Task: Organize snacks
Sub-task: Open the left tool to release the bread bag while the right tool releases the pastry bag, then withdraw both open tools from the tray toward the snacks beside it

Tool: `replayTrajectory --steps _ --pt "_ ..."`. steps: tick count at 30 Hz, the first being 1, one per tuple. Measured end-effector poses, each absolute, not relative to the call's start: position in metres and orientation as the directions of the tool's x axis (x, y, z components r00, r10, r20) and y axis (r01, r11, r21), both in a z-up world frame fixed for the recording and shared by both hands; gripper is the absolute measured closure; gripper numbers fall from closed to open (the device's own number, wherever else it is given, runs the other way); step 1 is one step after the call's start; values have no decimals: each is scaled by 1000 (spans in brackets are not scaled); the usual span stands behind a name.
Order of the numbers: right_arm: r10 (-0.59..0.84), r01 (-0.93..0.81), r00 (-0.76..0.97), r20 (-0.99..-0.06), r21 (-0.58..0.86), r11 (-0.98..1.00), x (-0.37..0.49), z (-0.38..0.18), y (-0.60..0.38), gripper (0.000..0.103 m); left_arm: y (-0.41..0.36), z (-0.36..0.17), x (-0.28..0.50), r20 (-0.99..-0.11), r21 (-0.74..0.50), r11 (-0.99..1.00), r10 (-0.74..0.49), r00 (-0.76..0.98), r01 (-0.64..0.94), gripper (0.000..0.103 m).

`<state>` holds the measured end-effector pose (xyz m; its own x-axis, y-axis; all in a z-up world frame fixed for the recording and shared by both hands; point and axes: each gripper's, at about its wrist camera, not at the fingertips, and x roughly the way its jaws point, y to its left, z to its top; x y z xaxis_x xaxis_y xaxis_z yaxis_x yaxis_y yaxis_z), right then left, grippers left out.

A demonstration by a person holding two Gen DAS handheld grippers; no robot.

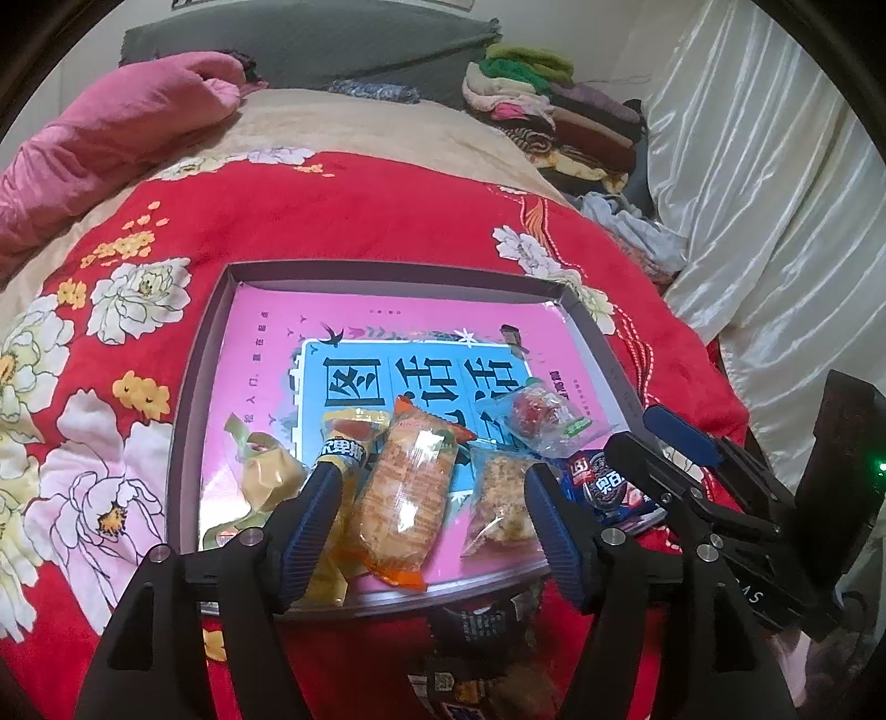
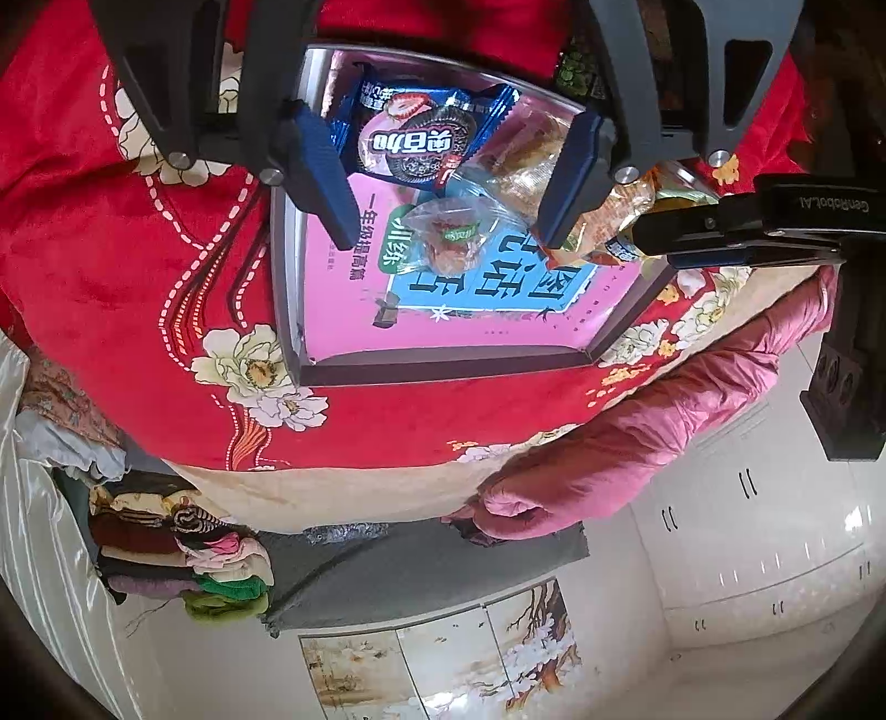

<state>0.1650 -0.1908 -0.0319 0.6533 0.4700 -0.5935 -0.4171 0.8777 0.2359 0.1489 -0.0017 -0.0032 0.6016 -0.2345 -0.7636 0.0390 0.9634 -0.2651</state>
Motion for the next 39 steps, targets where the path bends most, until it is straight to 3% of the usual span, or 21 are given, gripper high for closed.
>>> replayTrajectory --steps 17,24,39 --pt "492 -424 669 -557 257 868 160 -24 -195 29 0 5 138 -761 -275 961 -233 606 24 26" --pt "518 -453 715 -469 253 855 148 -6 -200 15 -4 7 132 -763 -256 966 -222 607 31 25" --pt "537 -487 708 -458 235 841 134 3 -198 12 -3 8 118 -780 -226 973 -203 592 35 24"
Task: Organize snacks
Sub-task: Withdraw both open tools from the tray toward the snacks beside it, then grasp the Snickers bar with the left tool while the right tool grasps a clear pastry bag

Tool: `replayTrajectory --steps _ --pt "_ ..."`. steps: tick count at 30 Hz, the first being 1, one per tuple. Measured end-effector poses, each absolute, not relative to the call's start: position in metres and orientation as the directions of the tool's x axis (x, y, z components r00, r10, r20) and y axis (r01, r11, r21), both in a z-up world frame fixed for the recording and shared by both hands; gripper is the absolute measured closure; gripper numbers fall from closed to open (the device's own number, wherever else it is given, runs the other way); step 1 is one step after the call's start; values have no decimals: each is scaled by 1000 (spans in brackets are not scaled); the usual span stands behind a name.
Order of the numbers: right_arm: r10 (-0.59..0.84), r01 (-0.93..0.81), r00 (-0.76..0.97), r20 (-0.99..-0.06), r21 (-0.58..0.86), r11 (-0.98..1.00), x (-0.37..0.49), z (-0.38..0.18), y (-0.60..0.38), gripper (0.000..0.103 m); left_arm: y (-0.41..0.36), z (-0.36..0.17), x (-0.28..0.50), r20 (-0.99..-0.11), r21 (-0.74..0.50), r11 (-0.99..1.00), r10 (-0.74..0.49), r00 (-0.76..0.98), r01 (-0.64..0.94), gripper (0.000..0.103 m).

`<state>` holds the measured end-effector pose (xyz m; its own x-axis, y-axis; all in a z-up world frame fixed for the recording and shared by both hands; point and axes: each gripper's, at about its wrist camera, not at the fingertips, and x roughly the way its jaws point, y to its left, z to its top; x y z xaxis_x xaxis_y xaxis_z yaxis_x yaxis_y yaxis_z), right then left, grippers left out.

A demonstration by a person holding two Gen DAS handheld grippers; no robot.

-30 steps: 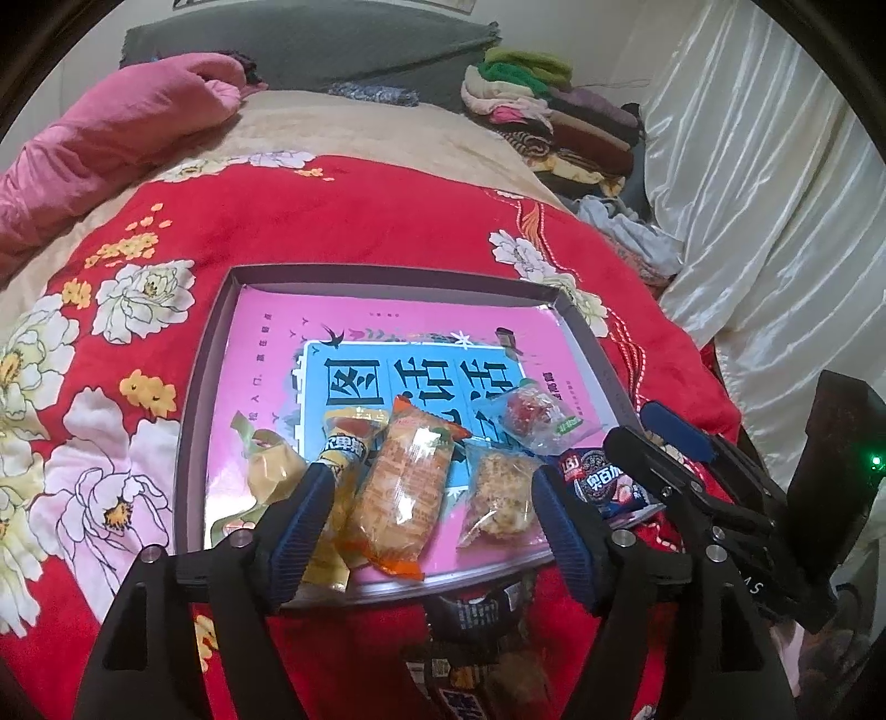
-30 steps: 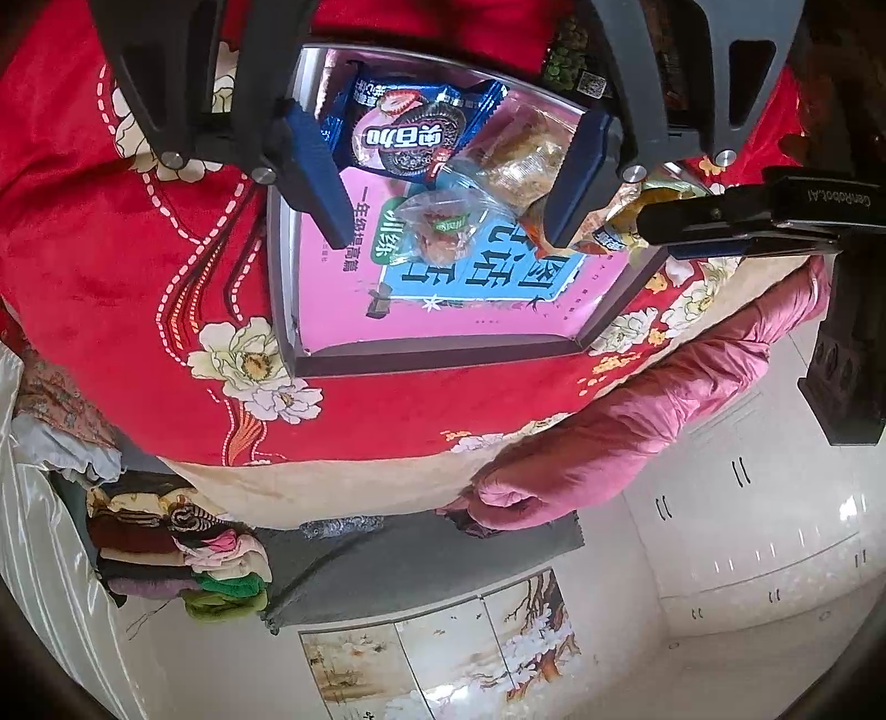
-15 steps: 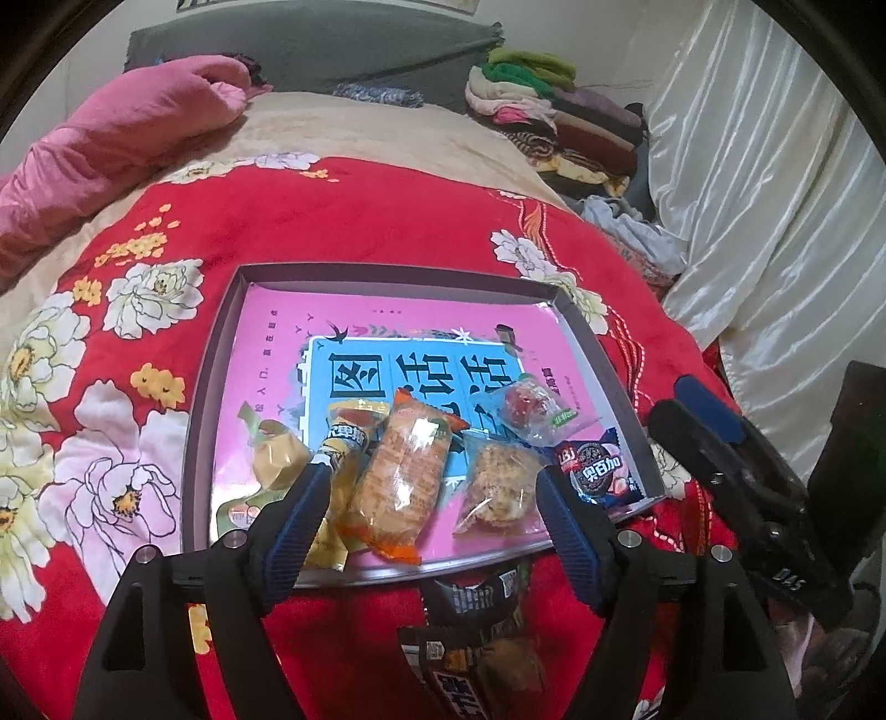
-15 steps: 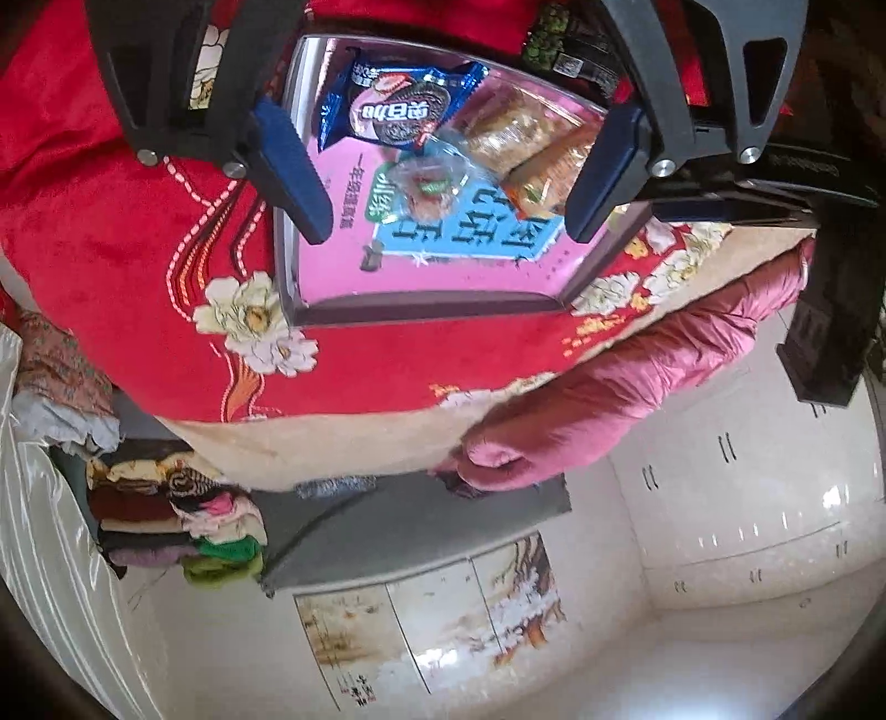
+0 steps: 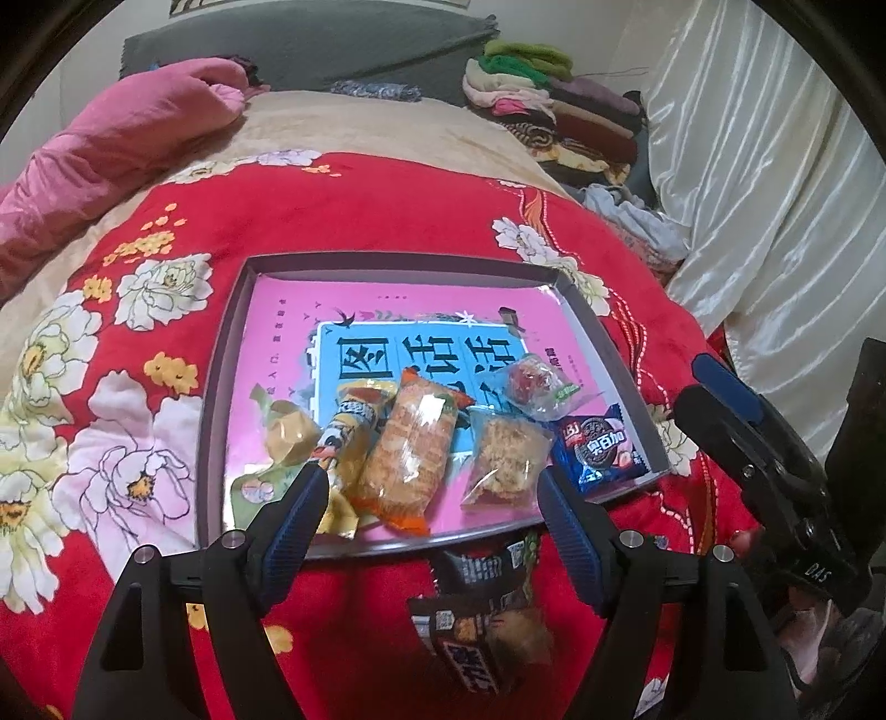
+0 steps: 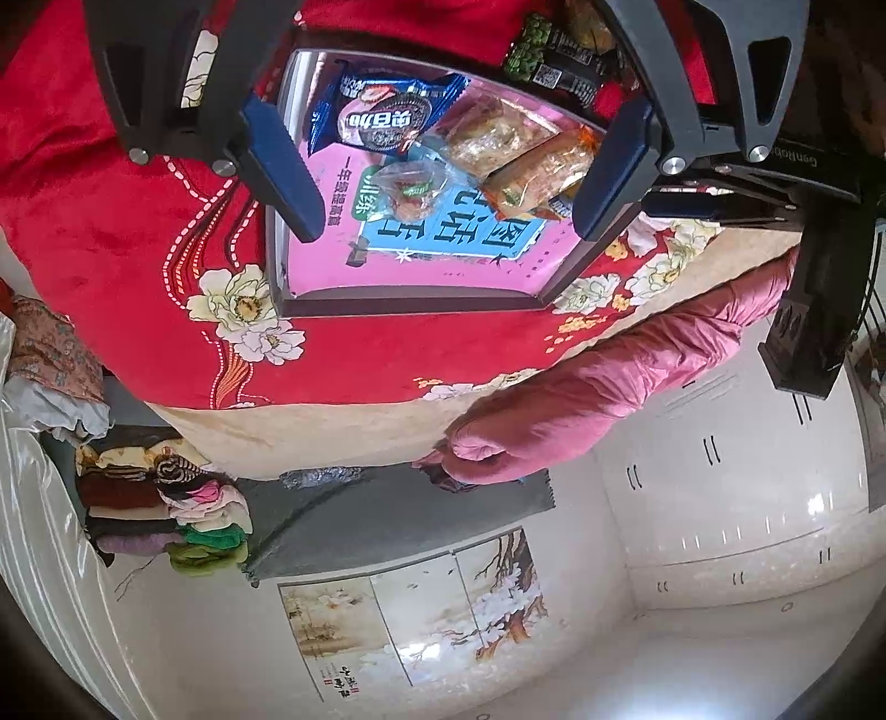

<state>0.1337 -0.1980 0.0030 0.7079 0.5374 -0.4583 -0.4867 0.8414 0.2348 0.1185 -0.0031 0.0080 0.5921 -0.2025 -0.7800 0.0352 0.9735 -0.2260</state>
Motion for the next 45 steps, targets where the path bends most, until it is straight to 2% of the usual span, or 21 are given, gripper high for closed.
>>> replayTrajectory --steps 11,24,30,45 --pt "548 -532 692 -471 181 827 110 7 -188 12 9 11 105 -784 -233 972 -202 587 24 24" --pt "532 -563 631 -565 137 815 84 -4 -168 12 17 -4 90 -812 -266 964 -236 534 22 24" --pt "522 -546 601 -605 166 821 75 -12 -172 12 18 -10 84 -822 -277 960 -251 511 26 24" --pt "510 -498 591 -625 215 840 57 -15 -189 12 15 -24 67 -839 -301 952 -289 461 48 24"
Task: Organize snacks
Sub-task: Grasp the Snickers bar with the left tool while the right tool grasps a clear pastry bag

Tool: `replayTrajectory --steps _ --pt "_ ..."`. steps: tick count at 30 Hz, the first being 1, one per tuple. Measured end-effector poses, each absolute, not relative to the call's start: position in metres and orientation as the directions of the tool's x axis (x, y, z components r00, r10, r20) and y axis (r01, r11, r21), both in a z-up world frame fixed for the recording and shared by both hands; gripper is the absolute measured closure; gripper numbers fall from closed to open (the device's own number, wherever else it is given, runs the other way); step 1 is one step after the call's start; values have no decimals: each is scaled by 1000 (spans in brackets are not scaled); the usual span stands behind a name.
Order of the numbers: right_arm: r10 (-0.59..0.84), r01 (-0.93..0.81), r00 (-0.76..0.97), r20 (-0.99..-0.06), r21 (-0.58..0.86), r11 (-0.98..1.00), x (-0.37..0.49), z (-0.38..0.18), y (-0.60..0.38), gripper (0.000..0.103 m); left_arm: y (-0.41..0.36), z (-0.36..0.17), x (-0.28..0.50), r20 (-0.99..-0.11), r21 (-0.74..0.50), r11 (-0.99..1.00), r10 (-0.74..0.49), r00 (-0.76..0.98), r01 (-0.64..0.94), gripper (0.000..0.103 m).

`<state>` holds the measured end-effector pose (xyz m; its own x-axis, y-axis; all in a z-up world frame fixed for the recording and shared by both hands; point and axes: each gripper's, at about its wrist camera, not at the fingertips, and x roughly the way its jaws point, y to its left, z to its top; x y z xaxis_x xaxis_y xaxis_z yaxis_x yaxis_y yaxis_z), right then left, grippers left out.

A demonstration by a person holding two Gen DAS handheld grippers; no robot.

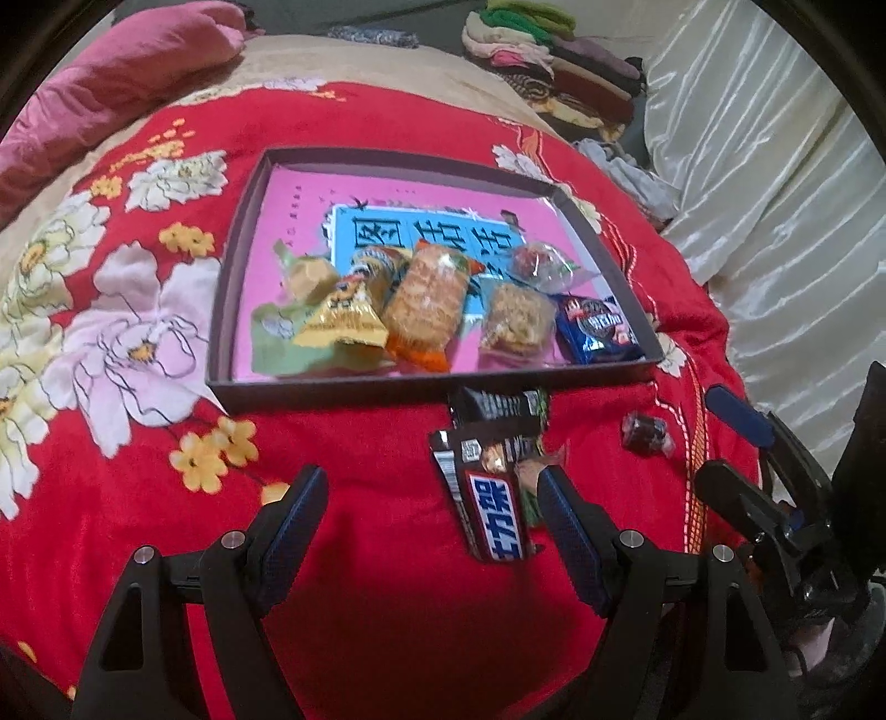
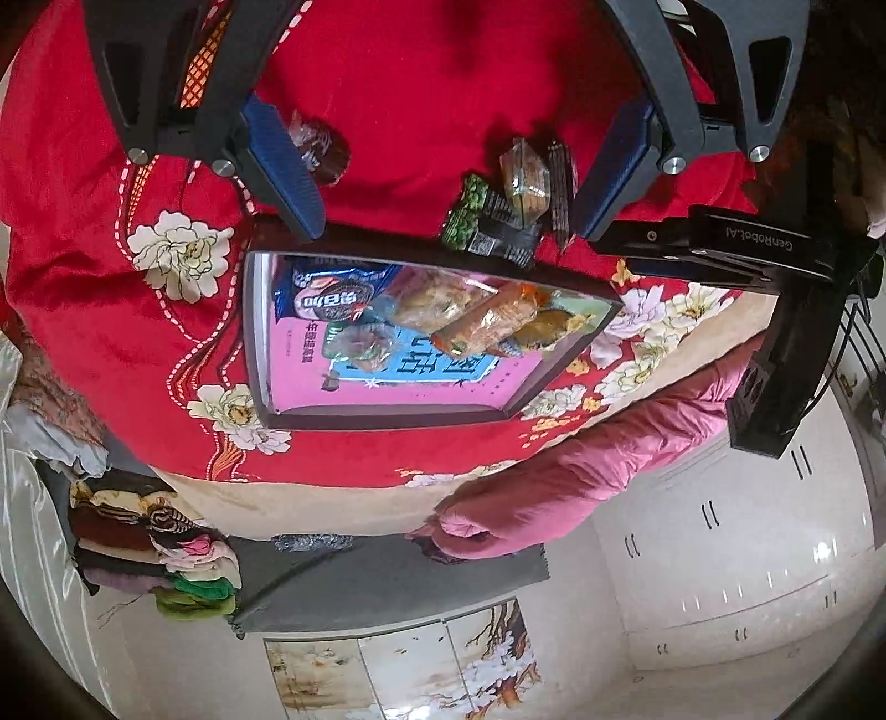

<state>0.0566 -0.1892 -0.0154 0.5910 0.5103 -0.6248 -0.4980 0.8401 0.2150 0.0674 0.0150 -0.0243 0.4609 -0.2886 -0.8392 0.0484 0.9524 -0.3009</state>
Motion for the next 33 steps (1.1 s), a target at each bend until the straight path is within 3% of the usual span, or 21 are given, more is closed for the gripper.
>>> replayTrajectory --steps 11,25,27,33 --pt "501 -574 531 -684 145 806 50 -29 -159 12 14 -34 67 -834 -353 934 -344 433 61 24" --pt "491 -622 463 -738 123 773 55 -50 -138 42 11 -54 75 -816 -439 898 -413 405 32 25" --pt "490 -631 447 -749 124 766 56 -54 -135 51 10 -56 78 -811 -448 894 -420 406 30 28" --pt "495 -649 427 -757 125 751 56 -59 -129 58 14 -62 83 -800 -483 875 -447 400 11 29"
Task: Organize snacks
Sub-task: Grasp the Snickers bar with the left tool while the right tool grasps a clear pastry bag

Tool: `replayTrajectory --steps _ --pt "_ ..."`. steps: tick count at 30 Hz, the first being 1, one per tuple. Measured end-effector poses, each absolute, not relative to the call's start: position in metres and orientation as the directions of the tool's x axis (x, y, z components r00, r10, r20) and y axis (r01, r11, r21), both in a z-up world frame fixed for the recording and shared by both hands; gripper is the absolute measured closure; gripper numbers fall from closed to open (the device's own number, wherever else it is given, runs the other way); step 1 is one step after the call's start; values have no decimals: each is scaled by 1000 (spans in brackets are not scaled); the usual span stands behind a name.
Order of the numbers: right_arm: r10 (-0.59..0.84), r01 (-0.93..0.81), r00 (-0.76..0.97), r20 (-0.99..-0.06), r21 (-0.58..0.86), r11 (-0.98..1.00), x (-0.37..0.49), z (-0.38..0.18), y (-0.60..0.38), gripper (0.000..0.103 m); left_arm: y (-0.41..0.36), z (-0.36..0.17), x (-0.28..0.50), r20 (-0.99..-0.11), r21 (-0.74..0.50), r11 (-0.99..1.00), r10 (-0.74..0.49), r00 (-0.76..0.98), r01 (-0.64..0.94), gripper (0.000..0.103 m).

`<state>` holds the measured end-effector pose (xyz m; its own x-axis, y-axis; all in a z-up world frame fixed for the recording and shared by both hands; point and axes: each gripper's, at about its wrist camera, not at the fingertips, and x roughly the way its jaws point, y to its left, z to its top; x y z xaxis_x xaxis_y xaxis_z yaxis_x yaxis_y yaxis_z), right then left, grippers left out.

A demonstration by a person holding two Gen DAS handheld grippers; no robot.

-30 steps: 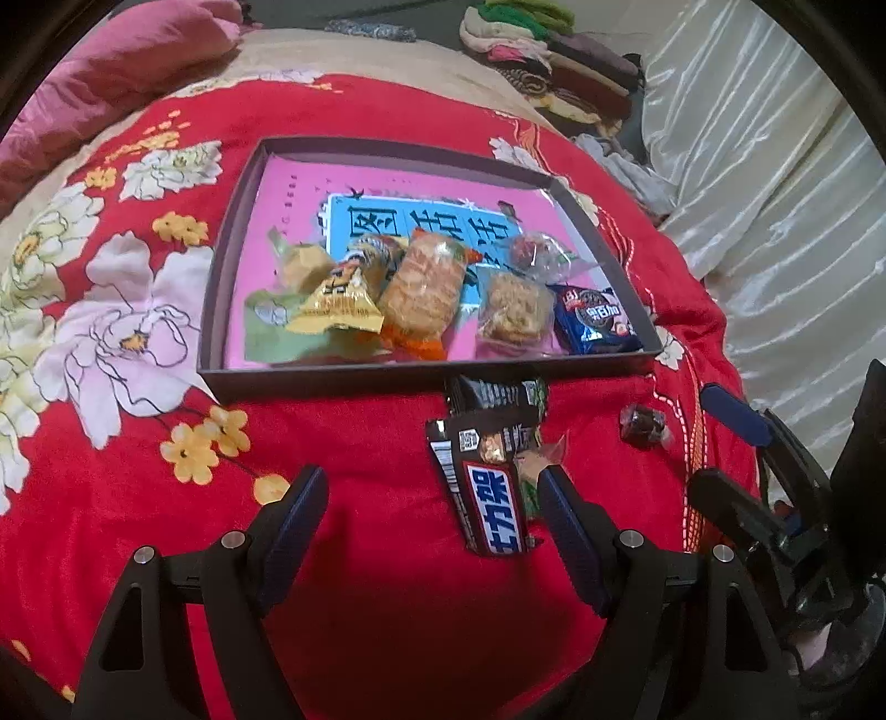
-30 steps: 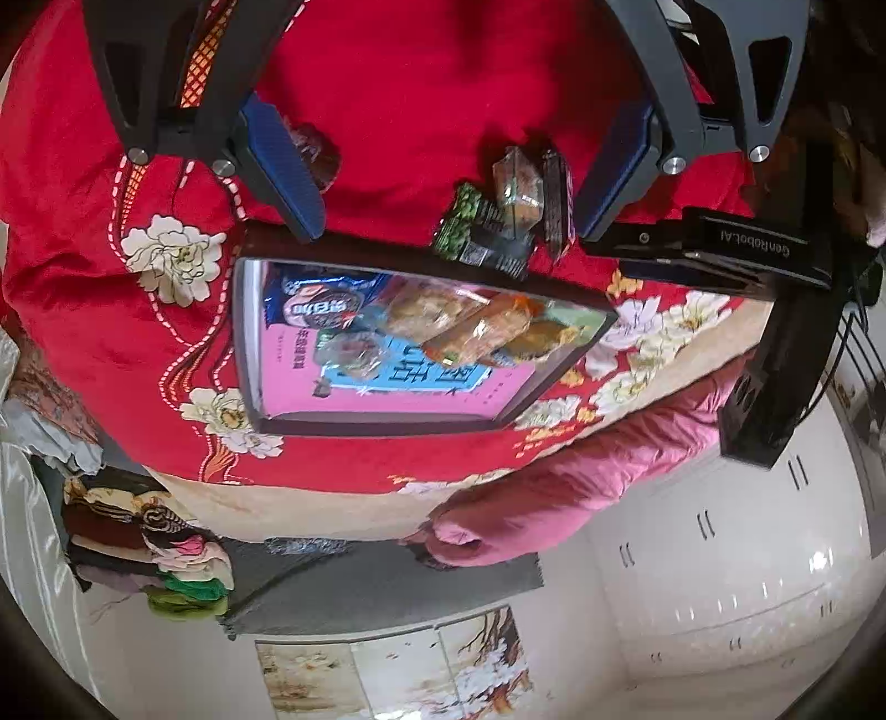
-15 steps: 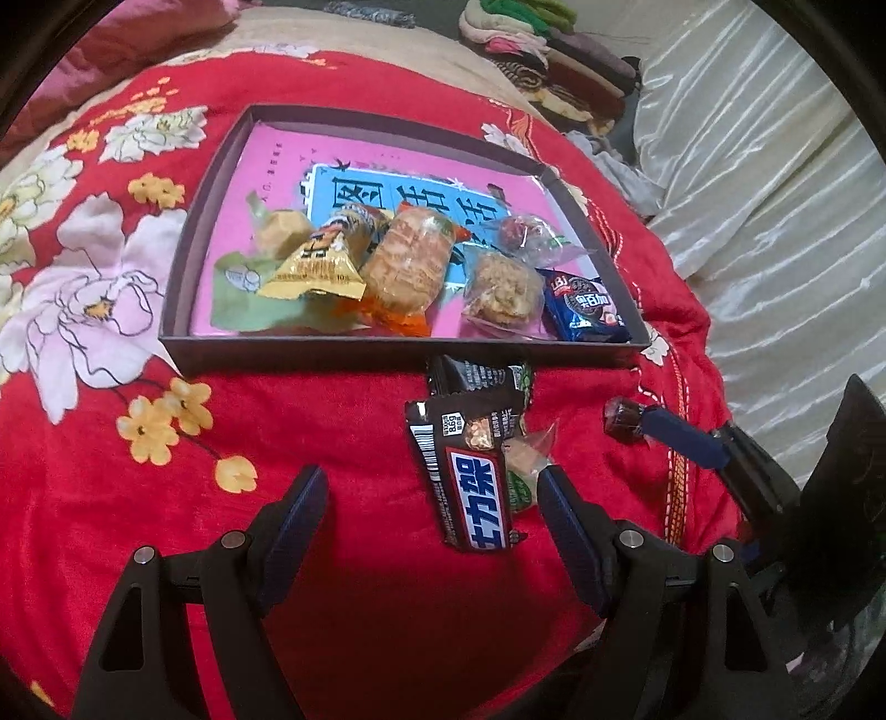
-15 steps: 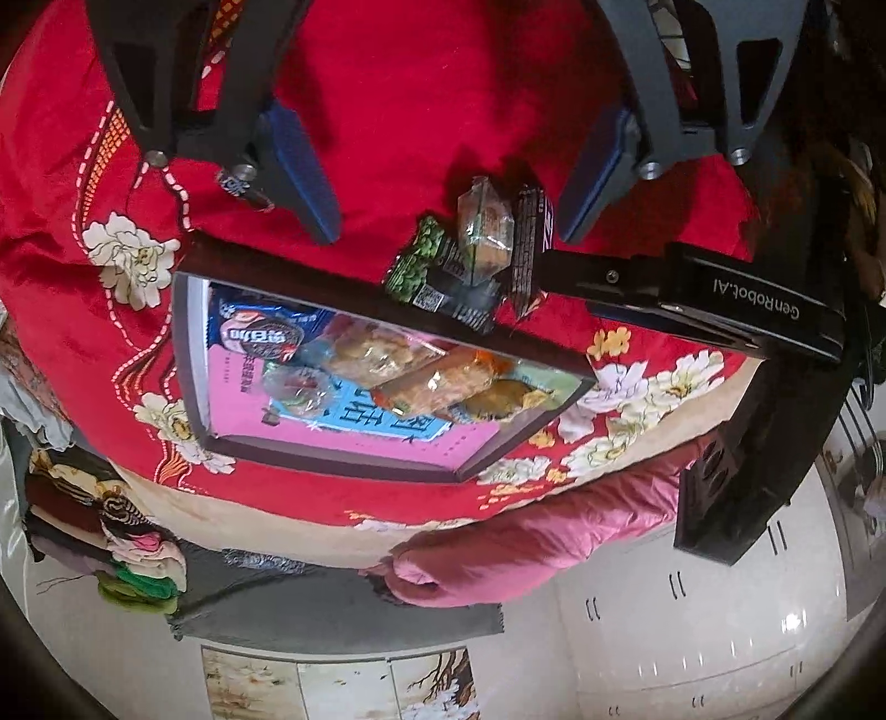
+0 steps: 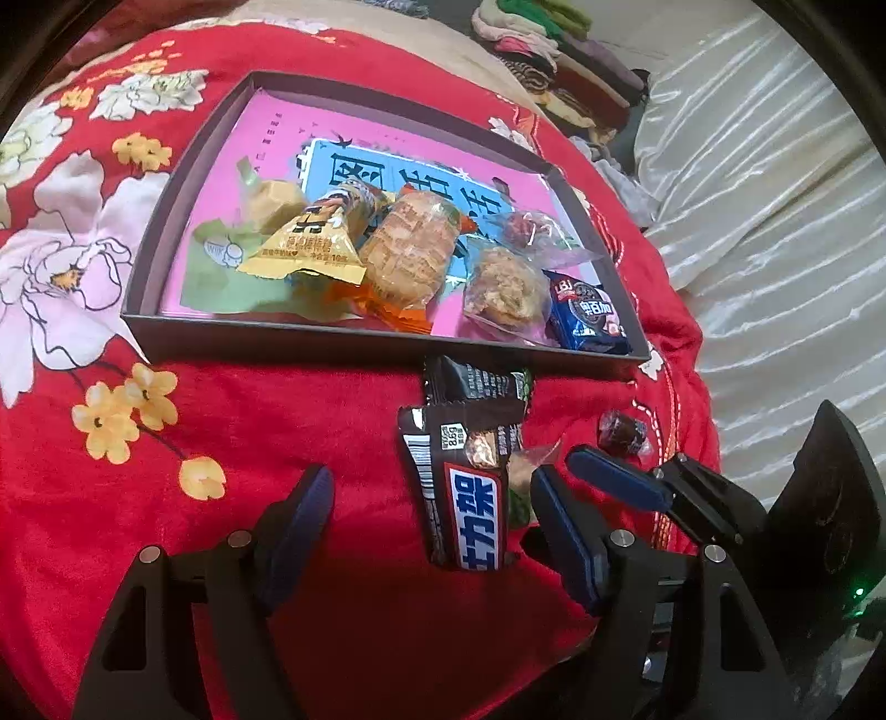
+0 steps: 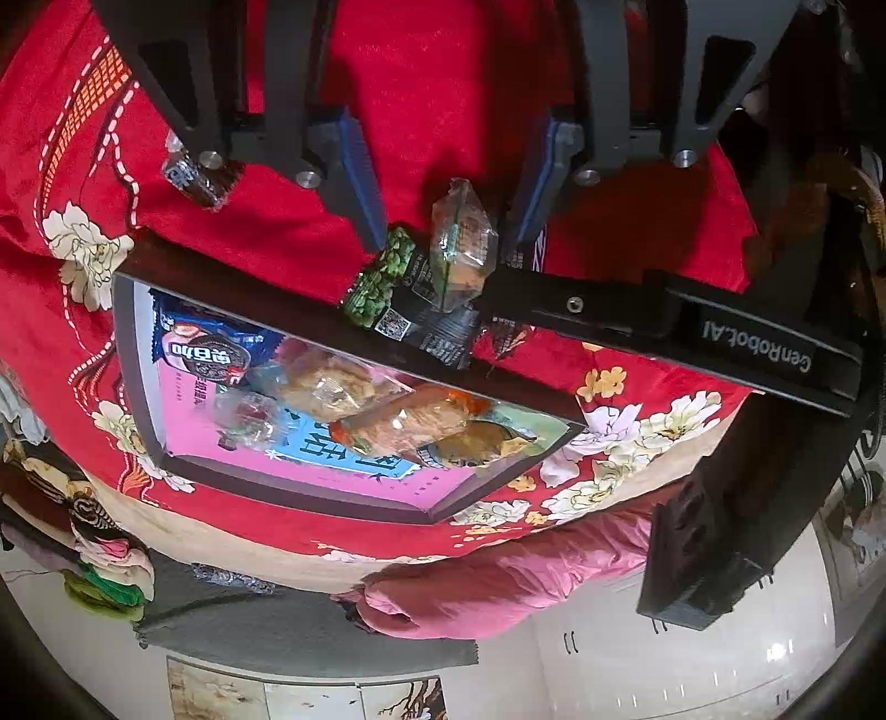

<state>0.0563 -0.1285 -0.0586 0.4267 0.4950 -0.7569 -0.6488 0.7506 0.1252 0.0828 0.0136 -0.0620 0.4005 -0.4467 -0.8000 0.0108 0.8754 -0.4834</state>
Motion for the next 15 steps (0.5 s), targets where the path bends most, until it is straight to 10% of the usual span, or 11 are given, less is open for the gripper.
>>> replayTrajectory --steps 15 --pt "525 -668 371 -766 173 724 64 -70 -119 72 26 -77 91 -753 -585 811 -530 390 -28 42"
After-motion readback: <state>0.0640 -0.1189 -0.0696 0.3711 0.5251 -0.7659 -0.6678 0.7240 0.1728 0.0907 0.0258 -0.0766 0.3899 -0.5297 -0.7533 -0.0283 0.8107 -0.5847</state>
